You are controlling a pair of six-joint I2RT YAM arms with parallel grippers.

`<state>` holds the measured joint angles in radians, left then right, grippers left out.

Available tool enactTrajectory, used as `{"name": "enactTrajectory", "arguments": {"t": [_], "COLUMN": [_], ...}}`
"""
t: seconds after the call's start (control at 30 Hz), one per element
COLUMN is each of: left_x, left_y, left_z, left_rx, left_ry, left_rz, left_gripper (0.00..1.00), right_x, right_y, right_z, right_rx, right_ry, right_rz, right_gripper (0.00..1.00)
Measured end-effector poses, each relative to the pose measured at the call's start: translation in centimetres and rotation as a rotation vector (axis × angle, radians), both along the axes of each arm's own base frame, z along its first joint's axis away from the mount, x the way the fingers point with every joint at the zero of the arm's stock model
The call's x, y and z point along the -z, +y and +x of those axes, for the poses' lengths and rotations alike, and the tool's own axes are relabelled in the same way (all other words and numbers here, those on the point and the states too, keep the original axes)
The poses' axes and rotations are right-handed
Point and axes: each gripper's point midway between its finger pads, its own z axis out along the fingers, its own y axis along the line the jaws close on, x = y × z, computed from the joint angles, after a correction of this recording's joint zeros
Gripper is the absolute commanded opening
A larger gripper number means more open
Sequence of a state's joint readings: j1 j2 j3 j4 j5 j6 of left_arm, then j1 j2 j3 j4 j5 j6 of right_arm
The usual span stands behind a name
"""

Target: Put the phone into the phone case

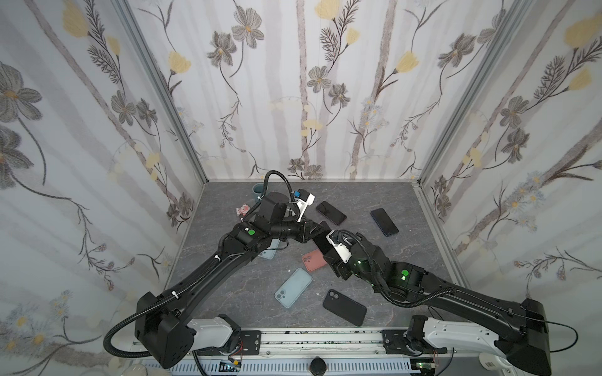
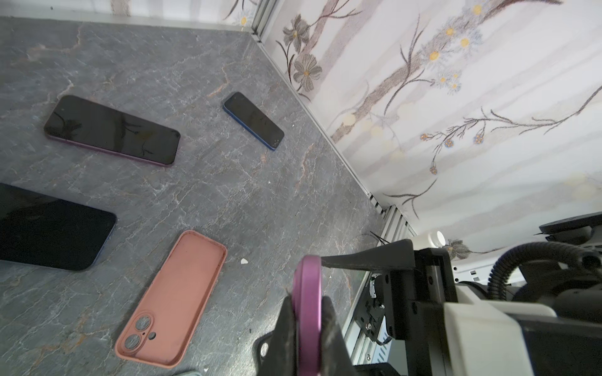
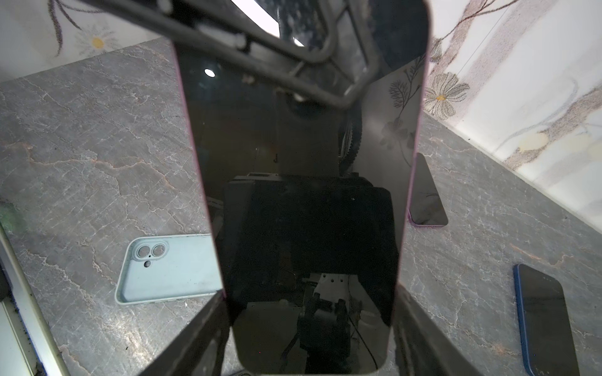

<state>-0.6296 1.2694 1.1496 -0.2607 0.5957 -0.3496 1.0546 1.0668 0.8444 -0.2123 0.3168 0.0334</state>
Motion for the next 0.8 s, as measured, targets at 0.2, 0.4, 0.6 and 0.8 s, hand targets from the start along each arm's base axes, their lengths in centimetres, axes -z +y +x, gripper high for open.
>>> {"name": "enactTrajectory", "arguments": {"t": [0.2,0.4,0.6,0.8], "left_x": [-2.4,-7.9,-11.9,-14.7], "left_y": [1.9,4.3,6.2,7.4], "left_z": [0.1,1.0,2.1,2.6], "left_rx": [-0.111,-0.25,-0.361,-0.423], "left_ry": [-0.087,-0.248,-0.368,-0.444], "left_rz": [-0.056,-0.171,-0.272,-0.396], "left_gripper": [0.0,0.0,0.0,0.0], "right_x": [-6.1,-13.3,-20.3,-22.6], "right_y": [1.3,1.0,-2.4,-6.0], "right_z": [0.5,0.5,2.0,3.9], "right_rx": [-0.002,-0.006,0.07,0.134], "right_ry": [-0.072,-0.148,-0.213,-0.167], "right_rz": [0.197,0.409,0.639,0.808], "right_gripper": [1.0,1.0,0.99,0.84]}}
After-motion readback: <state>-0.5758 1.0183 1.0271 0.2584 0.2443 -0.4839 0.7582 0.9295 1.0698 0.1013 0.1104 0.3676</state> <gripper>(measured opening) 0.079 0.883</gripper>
